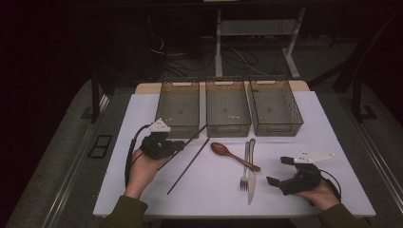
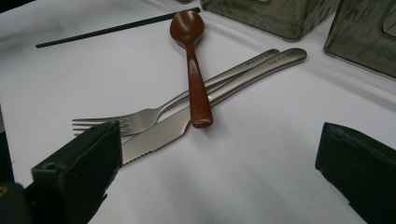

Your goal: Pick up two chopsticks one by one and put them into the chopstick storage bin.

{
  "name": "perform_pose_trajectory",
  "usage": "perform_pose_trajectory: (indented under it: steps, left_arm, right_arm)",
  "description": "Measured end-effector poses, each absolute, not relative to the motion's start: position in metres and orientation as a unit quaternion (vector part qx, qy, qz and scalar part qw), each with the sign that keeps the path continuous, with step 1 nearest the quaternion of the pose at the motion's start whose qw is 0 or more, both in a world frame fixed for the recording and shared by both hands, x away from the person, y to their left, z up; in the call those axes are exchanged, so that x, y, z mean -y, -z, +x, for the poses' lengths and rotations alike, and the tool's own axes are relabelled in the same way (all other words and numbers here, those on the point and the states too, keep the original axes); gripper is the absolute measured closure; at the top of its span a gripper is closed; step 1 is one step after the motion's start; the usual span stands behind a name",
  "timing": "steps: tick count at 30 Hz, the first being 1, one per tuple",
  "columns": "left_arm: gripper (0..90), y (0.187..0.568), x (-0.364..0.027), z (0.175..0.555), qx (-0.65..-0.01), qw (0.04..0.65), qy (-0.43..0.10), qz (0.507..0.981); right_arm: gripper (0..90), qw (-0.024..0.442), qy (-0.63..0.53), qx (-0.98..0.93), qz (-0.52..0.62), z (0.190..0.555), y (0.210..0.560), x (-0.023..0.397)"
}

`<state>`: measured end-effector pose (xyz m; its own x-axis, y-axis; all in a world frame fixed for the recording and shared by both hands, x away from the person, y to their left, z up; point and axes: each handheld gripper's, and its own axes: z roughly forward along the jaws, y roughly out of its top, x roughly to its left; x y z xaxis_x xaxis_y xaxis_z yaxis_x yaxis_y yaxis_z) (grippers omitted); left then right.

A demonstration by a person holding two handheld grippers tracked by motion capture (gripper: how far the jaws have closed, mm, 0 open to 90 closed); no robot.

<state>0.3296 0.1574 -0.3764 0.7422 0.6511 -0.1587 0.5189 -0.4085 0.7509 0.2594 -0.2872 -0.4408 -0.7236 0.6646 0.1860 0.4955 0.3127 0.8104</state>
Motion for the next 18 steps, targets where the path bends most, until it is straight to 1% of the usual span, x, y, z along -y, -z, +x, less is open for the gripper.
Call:
perform_pose_trajectory:
  steps: [11,18]
  left_arm:
    - [85.9,0.370,-0.154,0.350,-0.361,0.412,-0.087,0.832]
    - [86.0,0.364,-0.153,0.370,-0.378,0.409,-0.095,0.825]
  right_arm:
    - [0.9,0.092,-0.464,-0.804,0.361,0.259,0.440,0.287]
    - [0.9,0.092,-0.464,-0.803,0.362,0.259,0.440,0.287]
